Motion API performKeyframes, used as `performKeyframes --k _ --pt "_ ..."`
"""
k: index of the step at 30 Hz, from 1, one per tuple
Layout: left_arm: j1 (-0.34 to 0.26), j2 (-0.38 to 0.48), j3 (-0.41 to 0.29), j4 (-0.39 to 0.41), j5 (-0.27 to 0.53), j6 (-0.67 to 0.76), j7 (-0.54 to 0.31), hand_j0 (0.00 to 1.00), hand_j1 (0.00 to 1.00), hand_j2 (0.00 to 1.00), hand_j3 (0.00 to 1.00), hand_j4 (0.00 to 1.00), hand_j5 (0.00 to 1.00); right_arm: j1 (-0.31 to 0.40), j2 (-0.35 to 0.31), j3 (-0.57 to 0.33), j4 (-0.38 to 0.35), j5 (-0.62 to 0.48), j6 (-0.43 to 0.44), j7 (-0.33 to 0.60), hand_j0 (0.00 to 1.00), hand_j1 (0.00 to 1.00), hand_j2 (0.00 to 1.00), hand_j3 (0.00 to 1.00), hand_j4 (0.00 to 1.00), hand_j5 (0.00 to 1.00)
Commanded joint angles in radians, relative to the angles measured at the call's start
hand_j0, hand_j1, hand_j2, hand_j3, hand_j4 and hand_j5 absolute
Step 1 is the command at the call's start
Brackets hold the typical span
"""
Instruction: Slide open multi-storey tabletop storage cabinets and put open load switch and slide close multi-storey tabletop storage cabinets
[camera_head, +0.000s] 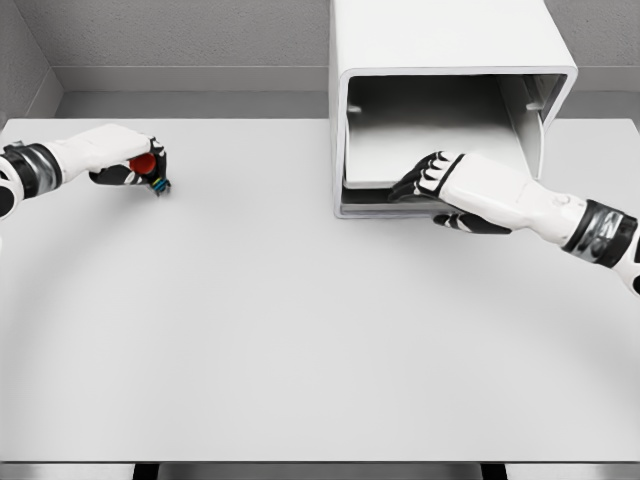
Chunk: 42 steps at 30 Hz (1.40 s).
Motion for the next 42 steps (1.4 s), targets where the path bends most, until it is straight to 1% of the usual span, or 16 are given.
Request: performKeyframes --k 1,3,5,6,8,14,15,19,22,24,28,30,33,38,41,42 --pt "0.0 0.0 0.004 -0.018 0.019 0.003 0.001 0.36 0.36 0.36 0.36 0.36 0.36 0.0 -0.006 -0.002 -0.019 0.018 -0.005 0.008 0.77 0.77 0.77 0.77 0.77 0.77" --pt "0.003 0.001 0.003 -0.048 0.038 0.003 0.001 0.36 0.36 0.36 0.36 0.36 0.36 0.003 -0.006 -0.002 -0.02 0.018 -0.005 0.008 0.77 0.77 0.77 0.77 0.77 0.77" --pt "0.009 0.001 0.003 -0.059 0.055 0.003 0.001 0.36 0.36 0.36 0.36 0.36 0.36 0.009 -0.007 -0.002 -0.02 0.018 -0.005 0.008 0.77 0.77 0.77 0.77 0.77 0.77" --pt "0.011 0.001 0.003 -0.061 0.061 0.003 0.001 0.36 0.36 0.36 0.36 0.36 0.36 0.015 -0.023 -0.004 -0.035 0.019 -0.005 0.008 0.77 0.77 0.77 0.77 0.77 0.77" --pt "0.015 0.003 0.003 -0.097 0.076 0.003 0.001 0.36 0.36 0.36 0.36 0.36 0.36 0.055 -0.03 -0.039 -0.049 0.018 -0.005 0.008 0.77 0.77 0.77 0.77 0.77 0.77" --pt "0.054 0.021 0.003 -0.174 0.131 0.003 0.001 0.36 0.36 0.36 0.36 0.36 0.36 0.077 -0.059 -0.05 -0.091 0.018 -0.005 0.007 0.77 0.77 0.77 0.77 0.77 0.77" --pt "0.057 0.023 0.003 -0.176 0.141 0.003 0.001 0.36 0.36 0.36 0.36 0.36 0.36 0.092 -0.062 -0.076 -0.092 0.018 -0.005 0.007 0.77 0.77 0.77 0.77 0.77 0.77" --pt "0.06 0.026 0.004 -0.188 0.156 0.003 0.001 0.36 0.36 0.36 0.36 0.36 0.36 0.127 -0.072 -0.108 -0.121 0.018 -0.005 0.007 0.77 0.77 0.77 0.77 0.77 0.77" --pt "0.106 0.026 0.032 -0.258 0.157 0.003 0.001 0.36 0.36 0.36 0.36 0.36 0.36 0.146 -0.081 -0.128 -0.134 0.016 -0.005 0.005 0.77 0.77 0.77 0.77 0.77 0.77" --pt "0.11 0.024 0.04 -0.265 0.159 0.003 0.001 0.36 0.36 0.36 0.36 0.36 0.36 0.147 -0.085 -0.128 -0.135 0.016 -0.005 0.005 0.78 0.78 0.78 0.78 0.78 0.78" --pt "0.146 0.033 0.052 -0.347 0.171 0.003 0.001 0.36 0.36 0.36 0.36 0.36 0.36 0.178 -0.085 -0.155 -0.135 0.016 -0.005 0.007 0.78 0.78 0.78 0.78 0.78 0.78" --pt "0.152 0.033 0.052 -0.364 0.171 0.003 0.001 0.36 0.36 0.36 0.36 0.36 0.36 0.186 -0.085 -0.157 -0.137 0.016 -0.005 0.007 0.78 0.78 0.78 0.78 0.78 0.78" --pt "0.16 0.033 0.053 -0.387 0.174 0.003 0.001 0.36 0.36 0.36 0.36 0.36 0.36 0.23 -0.087 -0.209 -0.154 0.016 -0.005 0.008 0.78 0.78 0.78 0.78 0.78 0.78" --pt "0.179 0.041 0.063 -0.424 0.182 0.003 0.001 0.36 0.36 0.36 0.36 0.36 0.36 0.23 -0.087 -0.215 -0.155 0.009 -0.005 0.007 0.78 0.78 0.78 0.78 0.78 0.78" --pt "0.196 0.041 0.07 -0.467 0.191 0.003 0.001 0.36 0.36 0.36 0.36 0.36 0.36 0.236 -0.09 -0.275 -0.155 0.001 -0.005 0.004 0.78 0.78 0.78 0.78 0.78 0.78" --pt "0.207 0.041 0.075 -0.49 0.191 0.003 0.001 0.36 0.36 0.36 0.36 0.36 0.36 0.236 -0.09 -0.28 -0.155 -0.008 -0.005 0.004 0.78 0.78 0.78 0.78 0.78 0.78"
